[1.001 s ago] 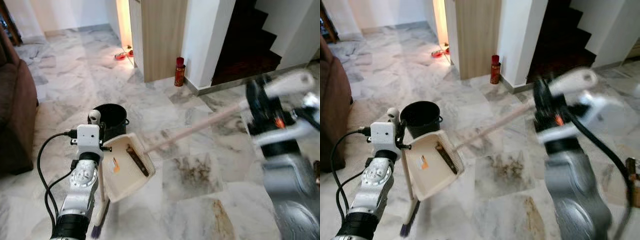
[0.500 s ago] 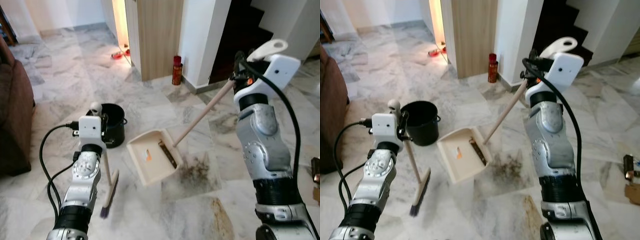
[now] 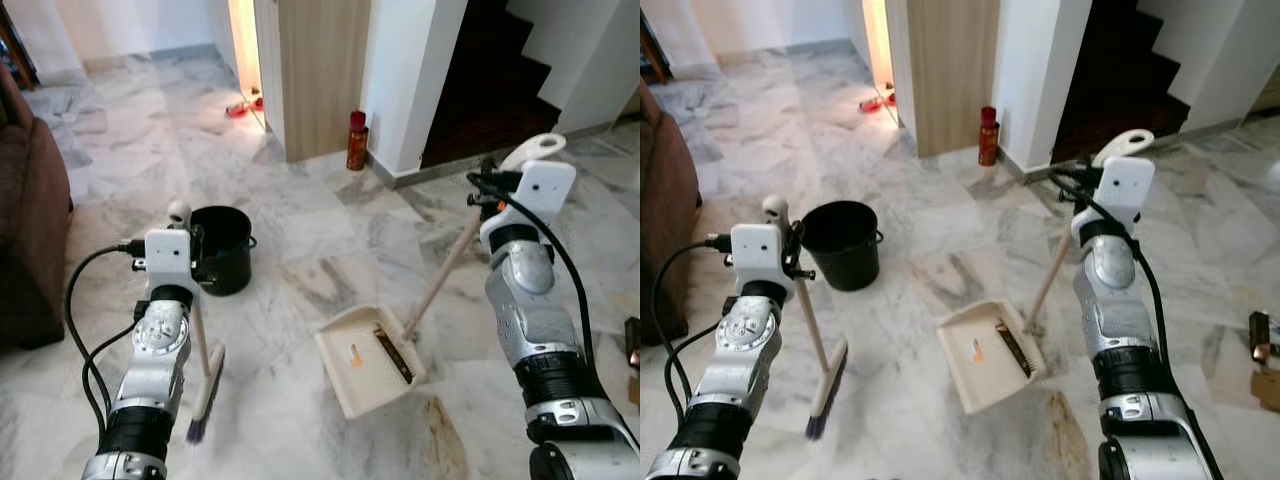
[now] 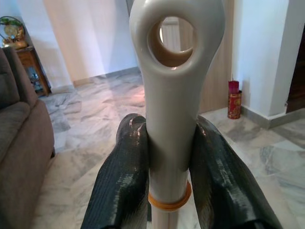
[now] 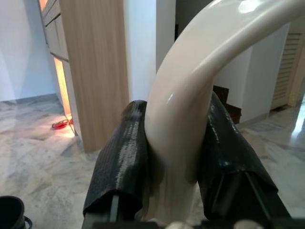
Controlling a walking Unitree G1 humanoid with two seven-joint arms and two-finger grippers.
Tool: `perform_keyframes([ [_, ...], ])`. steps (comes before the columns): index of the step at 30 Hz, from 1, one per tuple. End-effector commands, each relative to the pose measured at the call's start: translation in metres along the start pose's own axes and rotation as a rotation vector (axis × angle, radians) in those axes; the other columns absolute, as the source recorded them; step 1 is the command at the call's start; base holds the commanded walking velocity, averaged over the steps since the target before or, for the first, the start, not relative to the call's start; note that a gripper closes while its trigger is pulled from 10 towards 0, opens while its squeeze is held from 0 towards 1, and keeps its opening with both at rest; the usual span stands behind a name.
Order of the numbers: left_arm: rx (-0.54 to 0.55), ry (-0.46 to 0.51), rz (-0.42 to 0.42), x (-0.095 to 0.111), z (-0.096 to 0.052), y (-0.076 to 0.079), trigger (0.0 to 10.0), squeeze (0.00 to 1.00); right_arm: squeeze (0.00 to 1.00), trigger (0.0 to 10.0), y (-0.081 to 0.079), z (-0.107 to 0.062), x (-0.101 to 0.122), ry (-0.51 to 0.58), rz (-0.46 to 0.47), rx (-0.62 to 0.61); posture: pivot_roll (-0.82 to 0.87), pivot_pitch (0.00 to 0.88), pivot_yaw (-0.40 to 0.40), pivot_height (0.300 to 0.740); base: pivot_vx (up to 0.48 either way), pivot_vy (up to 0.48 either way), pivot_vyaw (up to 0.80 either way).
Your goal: Sweep floor
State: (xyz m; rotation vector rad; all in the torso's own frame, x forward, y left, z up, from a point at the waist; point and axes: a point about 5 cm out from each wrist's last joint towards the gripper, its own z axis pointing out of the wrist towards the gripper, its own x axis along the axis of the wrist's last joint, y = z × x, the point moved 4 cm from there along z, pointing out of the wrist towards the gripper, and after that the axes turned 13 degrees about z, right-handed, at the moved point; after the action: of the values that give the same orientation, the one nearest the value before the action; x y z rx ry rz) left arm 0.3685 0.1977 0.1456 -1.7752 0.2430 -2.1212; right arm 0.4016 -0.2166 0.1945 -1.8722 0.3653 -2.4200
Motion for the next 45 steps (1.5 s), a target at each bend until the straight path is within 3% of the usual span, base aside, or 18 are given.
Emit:
perform_keyframes([
  [1,0.012,0.056,-0.004,0.014,0.006,-0.001,10.0,0.00,0.00,10.0,0.000,0.003,0.014,0.074,0.004,0.019,-0.03,0.000,-0.002,0.740,0.000,0.000,0.00],
  [4,0.014,0.053,-0.003,0.014,0.006,-0.002,10.0,0.00,0.00,10.0,0.003,0.003,0.009,0.076,-0.001,0.011,-0.03,0.000,-0.008,0.740,0.000,0.000,0.00],
  [16,0.038,0.035,-0.020,0.009,0.001,-0.004,10.0,0.00,0.00,10.0,0.011,0.001,0.001,0.064,0.142,-0.027,-0.02,0.000,-0.025,0.740,0.000,0.000,0.00],
  [26,0.031,0.033,-0.019,0.008,0.000,-0.002,10.0,0.00,0.00,10.0,0.006,0.003,0.002,0.059,0.168,-0.025,-0.02,0.000,-0.023,0.740,0.000,0.000,0.00],
  [39,0.033,0.029,-0.019,0.007,-0.003,-0.003,10.0,0.00,0.00,10.0,0.001,0.006,0.000,0.038,0.239,-0.020,-0.01,0.000,-0.027,0.740,0.000,0.368,-0.22],
  [45,0.033,0.029,-0.016,0.007,-0.002,-0.004,10.0,0.00,0.00,10.0,0.004,0.008,0.004,0.050,0.225,-0.024,-0.01,0.000,-0.028,0.740,0.000,0.382,-0.13],
])
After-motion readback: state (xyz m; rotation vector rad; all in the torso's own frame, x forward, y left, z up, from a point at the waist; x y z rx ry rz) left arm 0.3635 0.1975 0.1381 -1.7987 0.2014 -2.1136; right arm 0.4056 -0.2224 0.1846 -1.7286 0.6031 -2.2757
